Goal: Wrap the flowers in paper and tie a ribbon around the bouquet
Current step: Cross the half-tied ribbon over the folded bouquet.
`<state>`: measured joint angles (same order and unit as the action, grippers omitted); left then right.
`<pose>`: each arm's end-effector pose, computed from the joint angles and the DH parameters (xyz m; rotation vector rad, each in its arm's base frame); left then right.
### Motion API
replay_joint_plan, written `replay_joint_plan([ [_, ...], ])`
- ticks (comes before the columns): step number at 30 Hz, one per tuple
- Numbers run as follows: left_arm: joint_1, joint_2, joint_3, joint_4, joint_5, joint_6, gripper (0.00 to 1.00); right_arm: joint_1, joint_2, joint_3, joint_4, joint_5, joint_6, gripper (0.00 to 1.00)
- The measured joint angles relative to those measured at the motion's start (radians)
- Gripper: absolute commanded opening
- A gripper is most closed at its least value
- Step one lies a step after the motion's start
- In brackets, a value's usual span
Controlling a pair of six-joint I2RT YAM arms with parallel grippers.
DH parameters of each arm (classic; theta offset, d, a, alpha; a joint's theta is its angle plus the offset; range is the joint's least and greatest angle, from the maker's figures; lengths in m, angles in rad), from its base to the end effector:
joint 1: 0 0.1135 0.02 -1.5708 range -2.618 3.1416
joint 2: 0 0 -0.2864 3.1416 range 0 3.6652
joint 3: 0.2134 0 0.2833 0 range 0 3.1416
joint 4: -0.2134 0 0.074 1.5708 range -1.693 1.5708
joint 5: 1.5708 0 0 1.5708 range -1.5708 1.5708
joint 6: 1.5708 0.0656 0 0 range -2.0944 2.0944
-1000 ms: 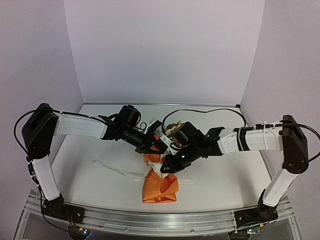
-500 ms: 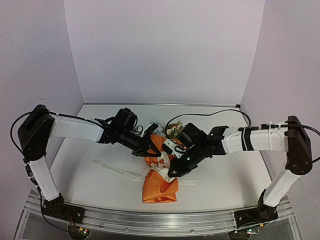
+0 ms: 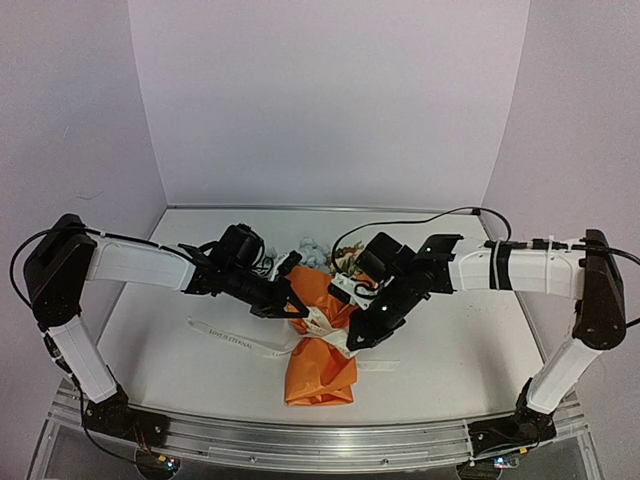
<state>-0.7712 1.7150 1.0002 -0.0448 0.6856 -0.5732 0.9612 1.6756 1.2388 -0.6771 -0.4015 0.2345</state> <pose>0.2579 -0.3086 0.1748 0.6436 2.5092 -1.3997 0.1997 0.3307 0.2150 -1.1448 2.6296 0.8568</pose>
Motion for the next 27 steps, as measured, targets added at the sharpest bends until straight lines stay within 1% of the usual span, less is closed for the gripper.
replay_joint_plan([
  [6,0.001,-0.037,-0.055,0.037,-0.027,-0.005,0.0,-0.007,0.022,0.011,-0.024,-0.037,0.013,0.1],
  [9,0.001,-0.043,-0.067,0.054,-0.028,-0.006,0.0,-0.004,0.044,0.012,-0.023,-0.05,0.026,0.14],
  [13,0.001,-0.047,-0.073,0.07,-0.027,-0.006,0.0,0.001,0.063,0.012,-0.022,-0.058,0.039,0.16],
  [21,0.001,-0.048,-0.075,0.074,-0.027,-0.006,0.0,0.016,0.073,0.012,-0.016,-0.061,0.057,0.27],
  [24,0.001,-0.048,-0.08,0.079,-0.027,-0.006,0.0,0.021,0.077,0.012,-0.013,-0.06,0.059,0.29],
  [27,0.001,-0.048,-0.081,0.081,-0.027,-0.006,0.0,0.024,0.077,0.012,-0.008,-0.06,0.06,0.27],
])
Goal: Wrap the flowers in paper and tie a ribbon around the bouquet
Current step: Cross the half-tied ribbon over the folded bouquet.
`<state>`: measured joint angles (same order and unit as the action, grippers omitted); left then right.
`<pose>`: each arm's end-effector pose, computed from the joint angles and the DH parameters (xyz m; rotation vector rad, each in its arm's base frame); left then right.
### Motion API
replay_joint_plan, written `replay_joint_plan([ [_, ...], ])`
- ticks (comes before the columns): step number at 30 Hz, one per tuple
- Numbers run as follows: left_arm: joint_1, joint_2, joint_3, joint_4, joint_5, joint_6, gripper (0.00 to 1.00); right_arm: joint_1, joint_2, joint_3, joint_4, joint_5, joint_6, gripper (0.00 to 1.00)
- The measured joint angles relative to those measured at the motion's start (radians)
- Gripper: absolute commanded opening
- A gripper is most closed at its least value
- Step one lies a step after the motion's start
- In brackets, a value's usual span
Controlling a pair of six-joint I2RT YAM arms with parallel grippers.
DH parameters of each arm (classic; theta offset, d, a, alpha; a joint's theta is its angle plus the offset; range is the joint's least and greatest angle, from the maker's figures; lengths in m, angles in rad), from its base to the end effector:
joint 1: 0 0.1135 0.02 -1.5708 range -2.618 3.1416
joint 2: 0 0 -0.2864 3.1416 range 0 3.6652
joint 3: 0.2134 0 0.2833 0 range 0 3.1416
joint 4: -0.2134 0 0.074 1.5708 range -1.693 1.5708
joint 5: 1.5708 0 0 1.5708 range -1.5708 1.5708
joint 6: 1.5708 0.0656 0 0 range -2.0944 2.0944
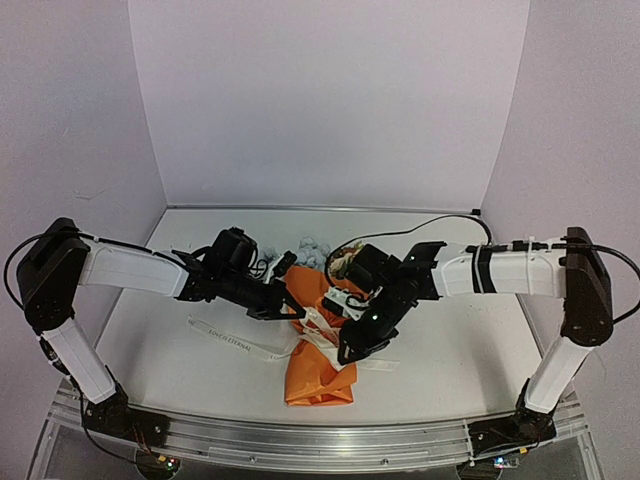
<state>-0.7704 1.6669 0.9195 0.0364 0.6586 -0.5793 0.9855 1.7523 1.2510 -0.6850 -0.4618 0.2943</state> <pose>0.2496 -0.2981 0.1722 0.6303 2.4585 -1.3873 0.1928 0.3438 0.1917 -1.1353 2.7515 0.9063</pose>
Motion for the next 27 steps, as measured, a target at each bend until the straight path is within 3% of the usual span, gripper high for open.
replay_joint_plan([
  [14,0.0,0.0,0.0,0.0,0.001,0.001,0.0,0.024,0.0,0.0,0.012,0.013,0.003,0.3],
  [27,0.0,0.0,0.0,0.0,0.002,0.002,0.0,0.065,0.0,-0.047,0.055,0.124,-0.025,0.37],
])
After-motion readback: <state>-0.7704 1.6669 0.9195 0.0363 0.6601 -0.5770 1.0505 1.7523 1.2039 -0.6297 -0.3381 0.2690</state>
